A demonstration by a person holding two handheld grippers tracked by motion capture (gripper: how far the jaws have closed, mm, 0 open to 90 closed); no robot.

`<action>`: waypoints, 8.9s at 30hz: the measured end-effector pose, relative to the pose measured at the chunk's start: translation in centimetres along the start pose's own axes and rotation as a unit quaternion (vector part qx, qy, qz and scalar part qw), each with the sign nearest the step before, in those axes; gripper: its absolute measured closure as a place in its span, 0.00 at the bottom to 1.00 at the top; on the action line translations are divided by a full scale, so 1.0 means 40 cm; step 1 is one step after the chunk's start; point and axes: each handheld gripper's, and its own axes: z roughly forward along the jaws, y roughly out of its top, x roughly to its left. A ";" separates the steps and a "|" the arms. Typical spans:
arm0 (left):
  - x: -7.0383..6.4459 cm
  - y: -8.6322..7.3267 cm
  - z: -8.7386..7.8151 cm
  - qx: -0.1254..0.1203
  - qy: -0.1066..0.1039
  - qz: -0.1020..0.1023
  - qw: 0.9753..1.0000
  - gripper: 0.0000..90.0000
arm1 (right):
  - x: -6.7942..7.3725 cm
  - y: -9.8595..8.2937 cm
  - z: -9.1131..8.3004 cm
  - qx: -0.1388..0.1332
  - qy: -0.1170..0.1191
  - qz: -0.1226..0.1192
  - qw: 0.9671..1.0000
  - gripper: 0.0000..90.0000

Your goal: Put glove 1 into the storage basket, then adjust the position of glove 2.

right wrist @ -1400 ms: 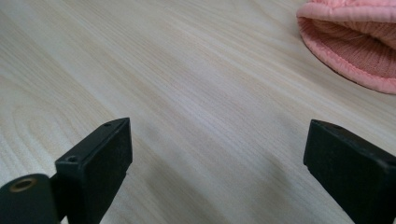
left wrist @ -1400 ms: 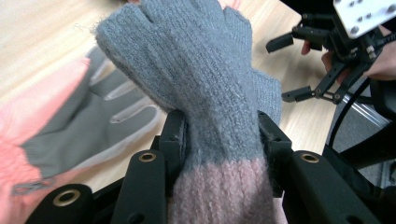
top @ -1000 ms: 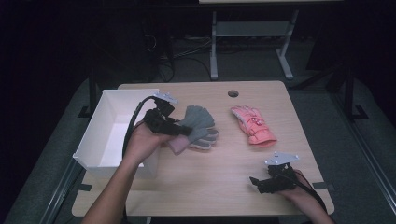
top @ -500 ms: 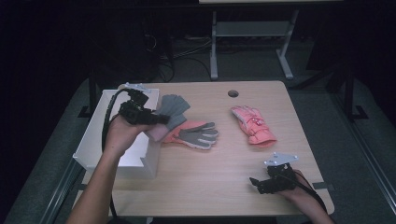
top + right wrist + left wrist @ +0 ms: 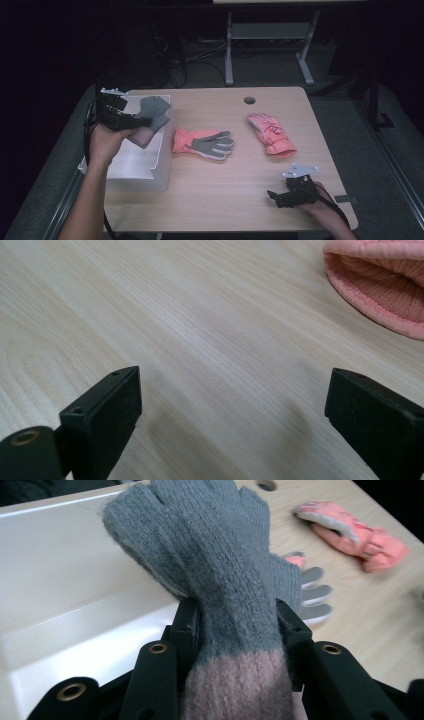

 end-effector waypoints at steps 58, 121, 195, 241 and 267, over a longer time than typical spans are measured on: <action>0.183 -0.182 0.231 0.141 0.100 -0.069 0.983 0.42 | -0.002 -0.003 0.000 0.007 0.001 -0.001 1.000 0.09; -0.326 -0.017 0.201 0.016 -0.100 0.108 0.989 0.47 | -0.004 -0.001 0.002 0.013 0.008 0.004 1.000 0.09; -0.502 -0.092 0.479 0.087 -0.150 0.201 0.964 1.00 | -0.008 -0.005 0.000 0.014 0.012 -0.004 1.000 0.09; -0.398 -0.164 0.413 0.146 -0.119 0.144 0.972 1.00 | -0.003 -0.003 0.000 0.015 0.013 -0.006 1.000 0.09; -0.526 -0.152 0.478 0.155 -0.170 0.200 0.953 1.00 | -0.020 -0.015 -0.023 0.011 0.010 -0.002 1.000 0.09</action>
